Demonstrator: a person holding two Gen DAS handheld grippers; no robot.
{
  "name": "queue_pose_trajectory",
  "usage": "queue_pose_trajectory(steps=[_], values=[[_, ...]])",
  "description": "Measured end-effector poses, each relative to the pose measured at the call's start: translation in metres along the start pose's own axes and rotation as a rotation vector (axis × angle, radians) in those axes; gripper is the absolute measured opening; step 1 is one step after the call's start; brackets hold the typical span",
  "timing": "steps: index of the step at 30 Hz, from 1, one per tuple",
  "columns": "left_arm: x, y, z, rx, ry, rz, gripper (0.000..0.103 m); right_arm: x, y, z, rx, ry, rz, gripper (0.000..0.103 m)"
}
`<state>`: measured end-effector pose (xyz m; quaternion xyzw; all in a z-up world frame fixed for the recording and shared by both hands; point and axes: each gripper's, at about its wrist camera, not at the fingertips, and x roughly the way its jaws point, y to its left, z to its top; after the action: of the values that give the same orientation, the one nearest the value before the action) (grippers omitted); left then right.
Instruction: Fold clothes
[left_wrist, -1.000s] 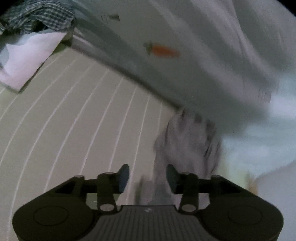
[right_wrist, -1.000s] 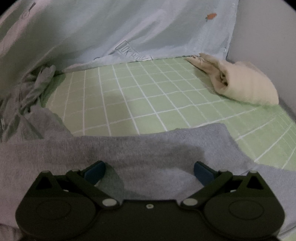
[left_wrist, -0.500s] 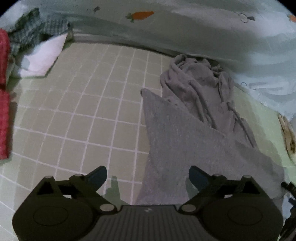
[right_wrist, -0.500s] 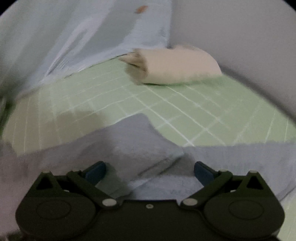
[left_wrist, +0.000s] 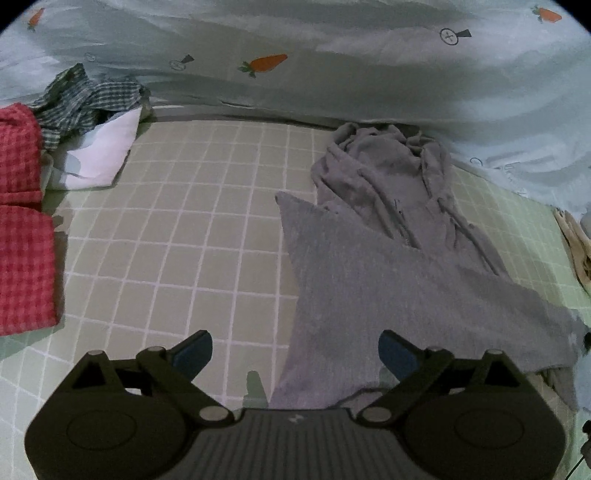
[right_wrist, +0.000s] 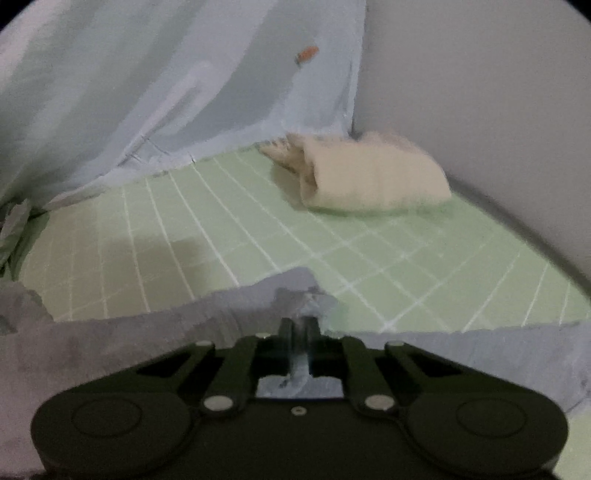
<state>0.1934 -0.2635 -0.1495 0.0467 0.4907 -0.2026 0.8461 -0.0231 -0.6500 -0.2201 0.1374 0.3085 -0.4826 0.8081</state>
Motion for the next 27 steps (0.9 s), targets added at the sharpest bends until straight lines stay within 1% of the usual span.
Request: queue_pose_trajectory(steps=[3,6,9,12,15,16,17,18,20,21,22,23,24,25,27], values=[[-0.005,0.003,-0.004,-0.014,-0.01,0.002,0.096,-0.019,0.011,0.005,-0.045,-0.064,0.01,0.007],[-0.01,0.007,-0.006,-0.042,-0.019,-0.007,0.096,-0.042,0.033,0.01,-0.078,-0.112,0.09,0.007],[-0.012,0.012,-0.006,-0.08,-0.028,-0.027,0.096,-0.065,0.068,0.01,-0.125,-0.13,0.235,0.007],[-0.016,0.015,-0.005,-0.097,-0.038,-0.029,0.096,-0.087,0.11,0.0,-0.176,-0.112,0.399,0.007],[-0.019,0.018,-0.005,-0.098,-0.053,-0.018,0.096,-0.106,0.155,-0.024,-0.282,-0.071,0.538,0.007],[-0.021,0.019,-0.005,-0.102,-0.057,-0.017,0.096,-0.109,0.169,-0.034,-0.33,-0.048,0.572,0.01],[-0.022,0.02,-0.006,-0.107,-0.061,-0.019,0.096,-0.111,0.182,-0.046,-0.382,-0.022,0.599,0.014],[-0.023,0.021,-0.007,-0.112,-0.065,-0.026,0.096,-0.112,0.188,-0.054,-0.418,-0.005,0.606,0.02],[-0.025,0.02,-0.009,-0.113,-0.076,-0.048,0.097,-0.114,0.194,-0.066,-0.472,0.019,0.599,0.05],[-0.027,0.02,-0.01,-0.112,-0.084,-0.063,0.098,-0.114,0.197,-0.072,-0.499,0.031,0.596,0.059],[-0.028,0.019,-0.012,-0.11,-0.091,-0.077,0.099,-0.114,0.192,-0.072,-0.491,0.024,0.577,0.063],[-0.029,0.019,-0.013,-0.108,-0.098,-0.091,0.099,-0.114,0.183,-0.068,-0.465,0.007,0.552,0.076],[-0.029,0.017,-0.014,-0.106,-0.103,-0.103,0.099,-0.114,0.173,-0.064,-0.439,-0.01,0.526,0.095],[-0.028,0.014,-0.013,-0.102,-0.099,-0.109,0.099,-0.113,0.164,-0.061,-0.413,-0.026,0.5,0.102],[-0.026,0.003,-0.01,-0.083,-0.098,-0.119,0.099,-0.112,0.145,-0.053,-0.362,-0.059,0.448,0.103]])
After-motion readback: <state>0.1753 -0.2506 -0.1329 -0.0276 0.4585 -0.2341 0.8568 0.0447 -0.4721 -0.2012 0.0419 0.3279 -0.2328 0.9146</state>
